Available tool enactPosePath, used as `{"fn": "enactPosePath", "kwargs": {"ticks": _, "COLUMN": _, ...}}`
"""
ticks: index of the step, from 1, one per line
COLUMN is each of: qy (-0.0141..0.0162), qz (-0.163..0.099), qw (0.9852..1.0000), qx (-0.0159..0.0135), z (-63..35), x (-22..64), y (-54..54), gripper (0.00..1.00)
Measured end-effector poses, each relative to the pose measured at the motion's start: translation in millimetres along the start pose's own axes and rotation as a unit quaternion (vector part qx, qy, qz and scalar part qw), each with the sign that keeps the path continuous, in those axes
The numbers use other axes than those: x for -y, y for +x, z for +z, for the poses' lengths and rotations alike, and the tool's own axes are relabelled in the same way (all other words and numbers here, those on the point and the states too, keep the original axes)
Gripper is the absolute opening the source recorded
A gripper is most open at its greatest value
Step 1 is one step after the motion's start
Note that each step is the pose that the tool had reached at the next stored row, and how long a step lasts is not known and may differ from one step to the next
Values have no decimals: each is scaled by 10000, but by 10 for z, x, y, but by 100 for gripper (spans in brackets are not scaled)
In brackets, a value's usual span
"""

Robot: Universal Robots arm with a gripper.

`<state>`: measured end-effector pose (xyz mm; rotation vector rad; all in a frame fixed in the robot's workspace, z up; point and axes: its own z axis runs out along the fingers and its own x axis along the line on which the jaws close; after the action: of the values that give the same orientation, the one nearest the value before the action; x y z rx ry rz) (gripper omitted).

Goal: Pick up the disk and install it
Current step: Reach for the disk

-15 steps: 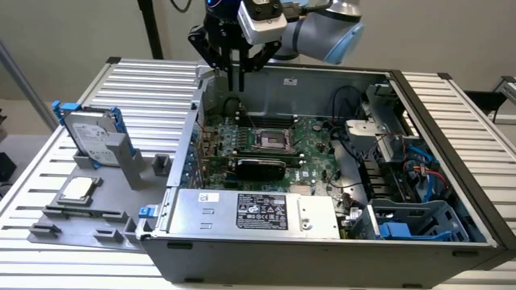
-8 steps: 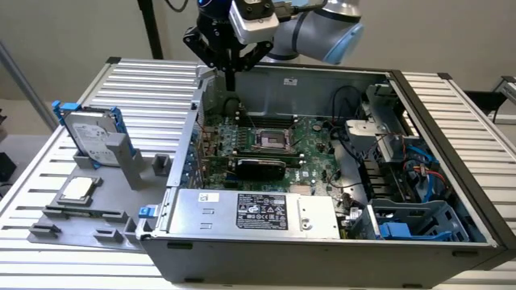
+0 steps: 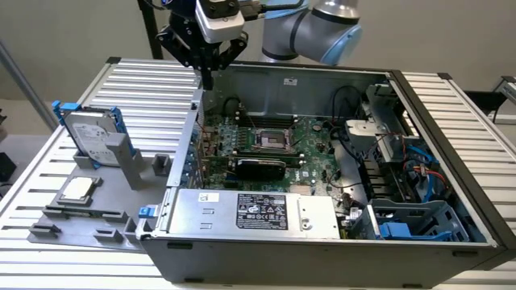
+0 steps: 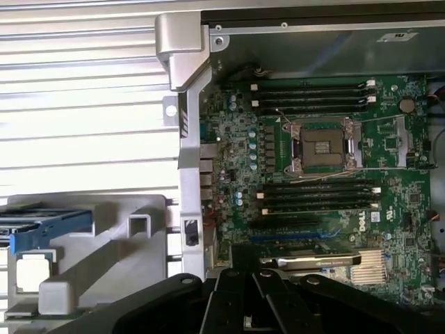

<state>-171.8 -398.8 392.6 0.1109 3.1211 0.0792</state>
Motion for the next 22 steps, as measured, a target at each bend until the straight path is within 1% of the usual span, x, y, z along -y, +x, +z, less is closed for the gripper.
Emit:
{"fn": "enactPosePath", "kwargs": {"ticks": 14, "qy": 0, "qz": -1, "qw": 10000, "qx": 0, "z": -7, "x": 42, "y": 635, "gripper": 11}}
{"fn": "enactPosePath", "kwargs": {"ticks": 18, "qy": 0, "qz": -1, "qw": 10000, "qx": 0, "z": -2, "x": 44, "y": 818, "gripper": 11}}
{"fn": "enactPosePath", "kwargs": {"ticks": 22, "qy": 2, "qz": -1, "qw": 10000, "qx": 0, "z": 8, "x": 28, "y": 1000, "gripper": 11}}
